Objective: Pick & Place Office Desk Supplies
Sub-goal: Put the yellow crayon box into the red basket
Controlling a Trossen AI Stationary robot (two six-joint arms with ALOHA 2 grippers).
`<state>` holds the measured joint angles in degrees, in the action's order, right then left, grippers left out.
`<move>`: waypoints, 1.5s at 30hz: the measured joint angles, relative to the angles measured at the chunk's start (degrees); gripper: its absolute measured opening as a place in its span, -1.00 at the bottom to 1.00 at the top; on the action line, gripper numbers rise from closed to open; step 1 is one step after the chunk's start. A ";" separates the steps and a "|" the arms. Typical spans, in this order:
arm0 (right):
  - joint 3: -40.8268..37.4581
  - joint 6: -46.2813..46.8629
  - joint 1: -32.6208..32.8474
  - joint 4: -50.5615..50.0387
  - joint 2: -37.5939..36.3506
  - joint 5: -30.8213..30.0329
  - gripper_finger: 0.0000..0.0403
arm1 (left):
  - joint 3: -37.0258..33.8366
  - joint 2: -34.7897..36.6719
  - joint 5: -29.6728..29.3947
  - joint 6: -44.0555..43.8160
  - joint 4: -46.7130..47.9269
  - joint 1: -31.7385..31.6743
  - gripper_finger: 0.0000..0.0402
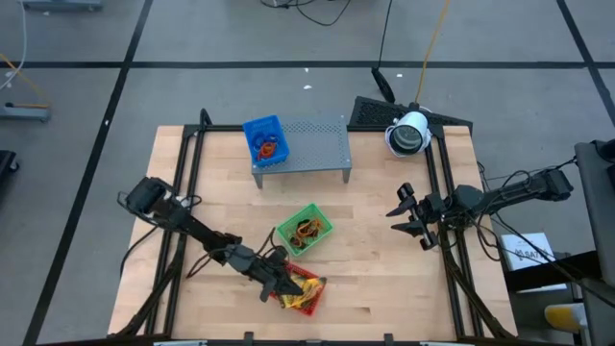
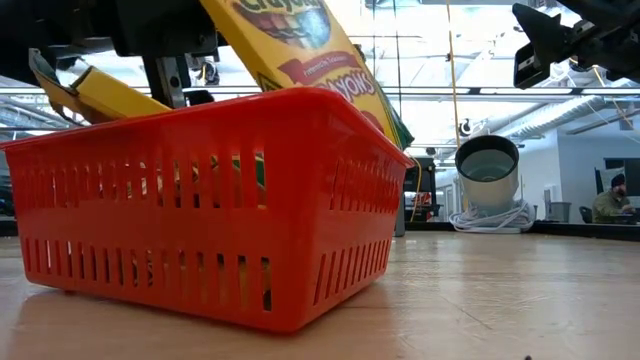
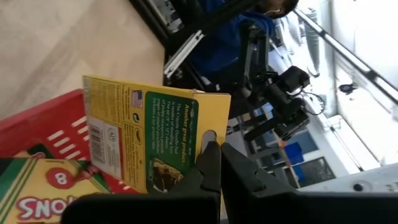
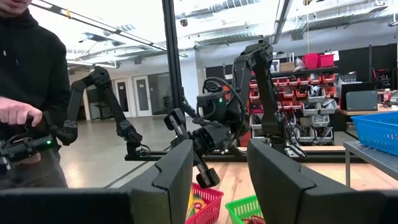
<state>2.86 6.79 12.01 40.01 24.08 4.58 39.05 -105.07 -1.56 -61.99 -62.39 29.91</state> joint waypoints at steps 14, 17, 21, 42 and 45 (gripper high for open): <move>0.01 -0.02 0.00 0.00 0.00 0.00 -0.30 | 0.00 2.92 -0.09 -0.60 6.39 0.03 -1.00; 0.01 0.00 0.00 0.00 0.00 0.00 -0.30 | 0.18 2.92 -0.13 -1.38 7.94 0.28 -1.00; 0.00 0.00 -0.01 0.00 0.00 0.00 -0.30 | 1.07 2.94 -0.01 -1.97 10.40 0.48 -1.00; 0.00 0.00 -0.01 0.00 -0.01 0.00 -0.30 | 1.64 10.75 -3.60 -1.12 28.90 1.09 -1.00; 0.01 0.00 -0.01 0.00 0.00 0.00 -0.30 | 1.64 10.75 -3.48 -0.58 29.00 1.07 -0.96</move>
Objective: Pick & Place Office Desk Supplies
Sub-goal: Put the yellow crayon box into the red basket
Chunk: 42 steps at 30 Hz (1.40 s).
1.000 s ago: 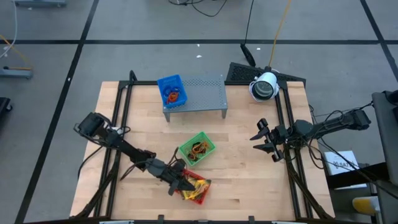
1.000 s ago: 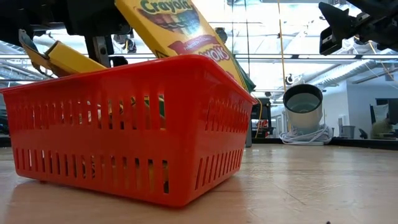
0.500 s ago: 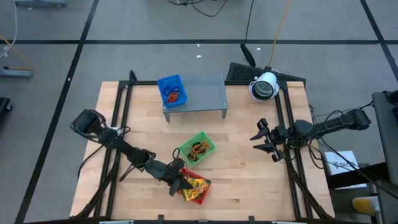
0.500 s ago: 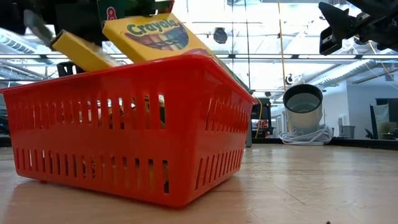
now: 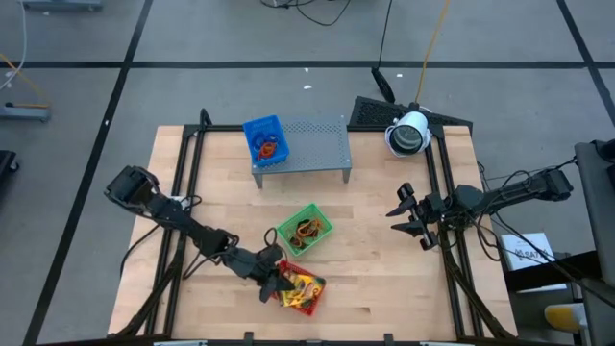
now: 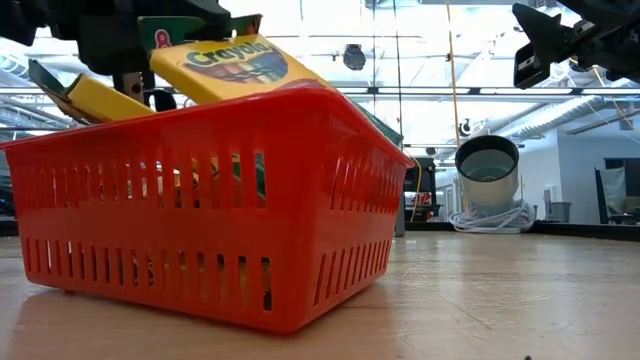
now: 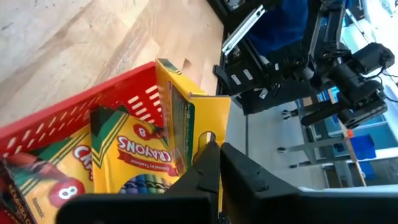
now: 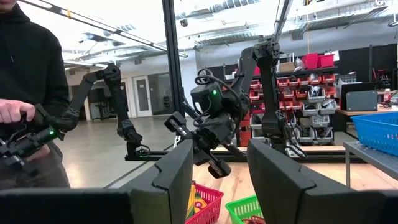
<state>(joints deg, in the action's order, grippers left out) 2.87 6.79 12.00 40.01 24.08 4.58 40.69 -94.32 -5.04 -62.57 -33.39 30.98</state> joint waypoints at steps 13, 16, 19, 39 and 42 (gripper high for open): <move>-0.02 0.00 0.00 0.01 -0.01 0.00 -0.30 | 0.00 0.00 2.05 0.58 0.63 0.17 -0.28; -0.02 0.00 0.01 0.02 0.00 0.00 -0.30 | 0.00 0.00 2.15 0.77 0.66 0.20 -0.17; -0.01 0.00 0.01 0.02 0.00 0.00 -0.30 | -0.02 0.00 2.19 0.79 0.68 0.17 -0.08; -0.02 0.00 0.01 0.00 0.00 0.00 -0.30 | -0.09 6.71 -0.59 1.86 16.51 0.17 0.27; -0.01 0.00 0.00 0.02 -0.02 0.00 -0.30 | -0.09 9.72 -2.19 0.78 22.82 0.56 0.29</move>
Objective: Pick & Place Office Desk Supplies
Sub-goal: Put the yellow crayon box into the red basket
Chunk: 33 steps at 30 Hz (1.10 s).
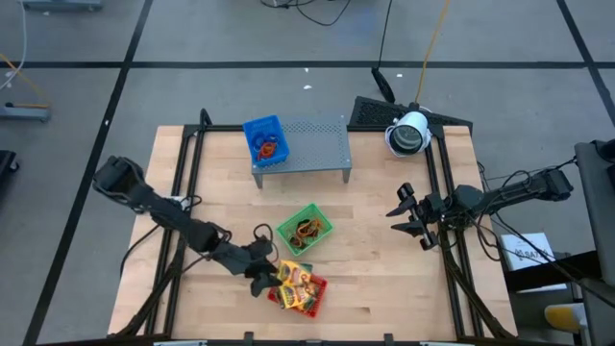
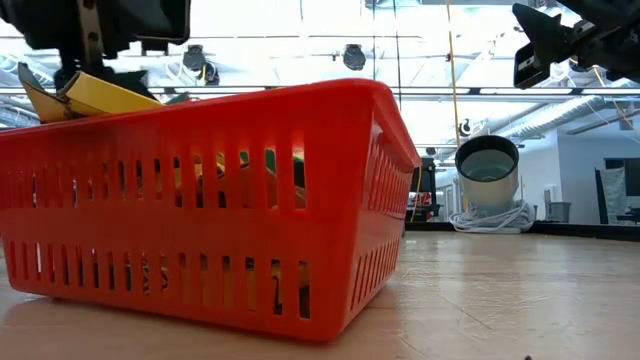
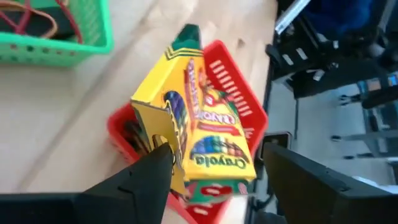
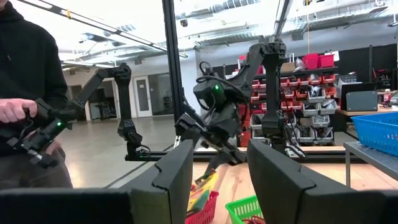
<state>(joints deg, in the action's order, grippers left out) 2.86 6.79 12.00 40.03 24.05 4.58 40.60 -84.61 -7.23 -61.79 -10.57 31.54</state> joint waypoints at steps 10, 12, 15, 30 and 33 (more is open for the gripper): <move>-0.01 -0.01 0.00 -0.02 0.02 0.00 -0.30 | 0.00 0.34 2.23 -1.23 -1.23 3.08 0.31; 0.00 0.00 -0.01 0.00 0.01 0.00 -0.30 | 0.00 0.34 2.21 -0.74 -1.91 3.12 0.31; -0.01 0.00 -0.01 -0.02 0.00 0.00 -0.30 | 0.00 0.34 2.21 0.01 -2.30 3.18 0.31; -0.01 0.00 0.01 -0.02 0.02 0.00 -0.30 | 0.11 0.34 4.26 2.60 -4.10 4.29 0.30; 0.01 0.00 0.00 -0.02 0.02 0.00 -0.30 | 0.13 0.34 4.36 2.94 -4.07 4.40 0.30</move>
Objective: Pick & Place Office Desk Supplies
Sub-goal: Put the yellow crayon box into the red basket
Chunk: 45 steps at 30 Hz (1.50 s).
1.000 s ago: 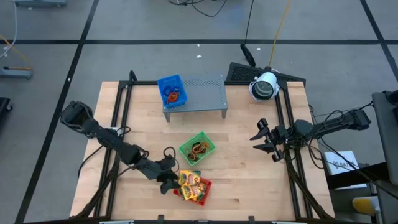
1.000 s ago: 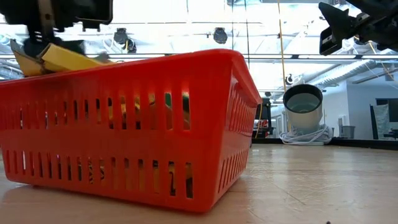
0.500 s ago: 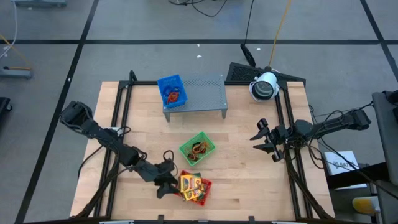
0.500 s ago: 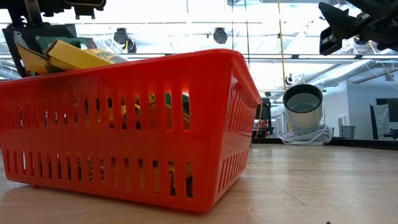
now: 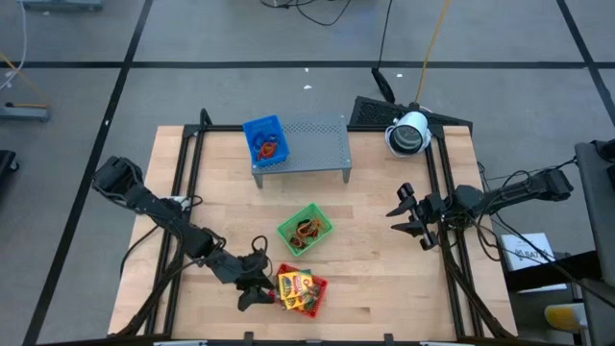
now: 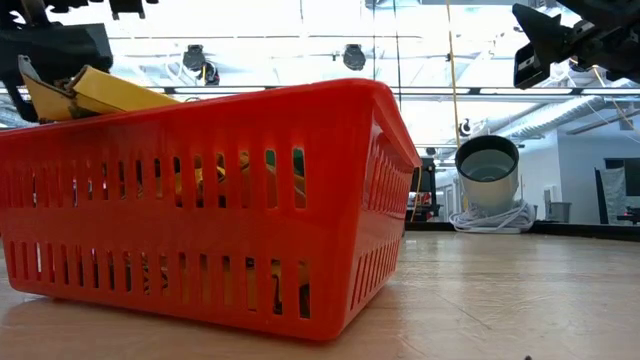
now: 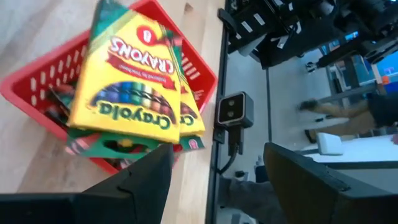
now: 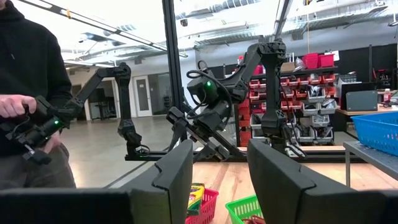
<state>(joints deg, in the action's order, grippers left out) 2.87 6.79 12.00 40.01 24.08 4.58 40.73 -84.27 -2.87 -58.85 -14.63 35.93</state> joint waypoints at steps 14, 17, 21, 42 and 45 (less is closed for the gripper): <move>-0.01 0.00 0.01 0.02 -0.02 0.00 -0.30 | 7.48 0.01 -2.20 6.77 11.75 -3.36 0.30; -0.02 0.00 -0.01 0.02 -0.02 0.00 -0.30 | 9.61 0.02 -4.53 7.89 15.36 -5.16 0.30; -0.01 0.00 0.00 0.00 0.00 0.00 -0.30 | 10.49 -0.90 -5.30 7.62 16.71 -6.46 0.30; -0.02 0.00 0.02 -0.01 -0.01 0.00 -0.30 | 35.76 -15.26 -4.52 20.92 46.74 -8.35 0.30; -0.01 0.00 0.00 -0.02 0.00 0.00 -0.30 | 39.49 -17.24 -2.87 22.91 51.94 -9.03 0.30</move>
<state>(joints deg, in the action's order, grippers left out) 2.86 6.79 12.00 39.99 24.07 4.58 80.22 -101.51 -5.74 -35.94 37.30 26.90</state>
